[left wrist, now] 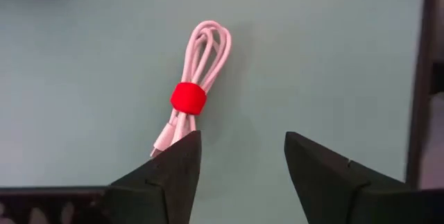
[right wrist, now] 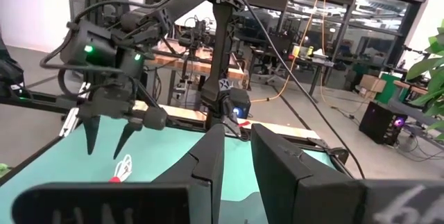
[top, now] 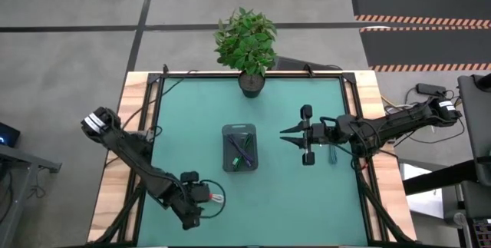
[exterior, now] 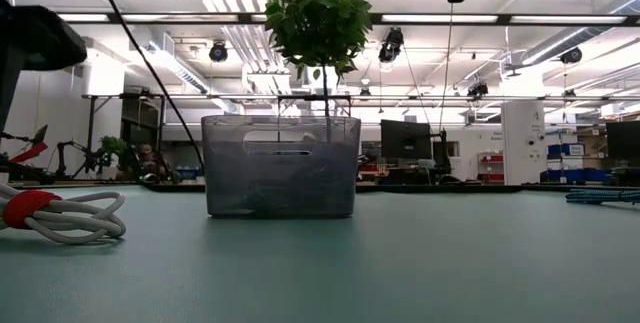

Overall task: Pick and place USB-C Cables
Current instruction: Put the white charger cable into the black bin

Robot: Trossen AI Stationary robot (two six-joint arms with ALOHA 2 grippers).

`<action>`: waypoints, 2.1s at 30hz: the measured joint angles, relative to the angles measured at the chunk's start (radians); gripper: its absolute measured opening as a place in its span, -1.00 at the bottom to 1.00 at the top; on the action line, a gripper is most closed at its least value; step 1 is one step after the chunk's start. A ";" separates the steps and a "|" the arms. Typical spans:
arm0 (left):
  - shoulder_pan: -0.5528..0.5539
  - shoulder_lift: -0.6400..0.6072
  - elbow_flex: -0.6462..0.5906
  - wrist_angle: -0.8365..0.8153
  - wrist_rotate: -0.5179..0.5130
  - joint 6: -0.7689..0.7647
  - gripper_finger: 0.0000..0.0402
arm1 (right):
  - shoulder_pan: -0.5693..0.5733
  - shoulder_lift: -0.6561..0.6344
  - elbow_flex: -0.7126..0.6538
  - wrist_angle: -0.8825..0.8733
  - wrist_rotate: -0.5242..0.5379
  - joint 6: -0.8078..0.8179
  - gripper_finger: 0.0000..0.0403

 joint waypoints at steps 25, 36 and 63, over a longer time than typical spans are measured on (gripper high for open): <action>-0.003 0.056 -0.013 -0.001 -0.110 0.039 -0.02 | 0.000 0.000 -0.001 -0.022 0.002 -0.009 -0.69; -0.001 0.105 -0.014 0.001 -0.170 0.085 -0.02 | 0.000 0.000 -0.001 -0.022 0.002 -0.016 -0.69; 0.002 0.139 0.013 -0.010 -0.170 -0.009 -0.94 | 0.000 0.000 -0.001 -0.042 0.003 -0.017 -0.69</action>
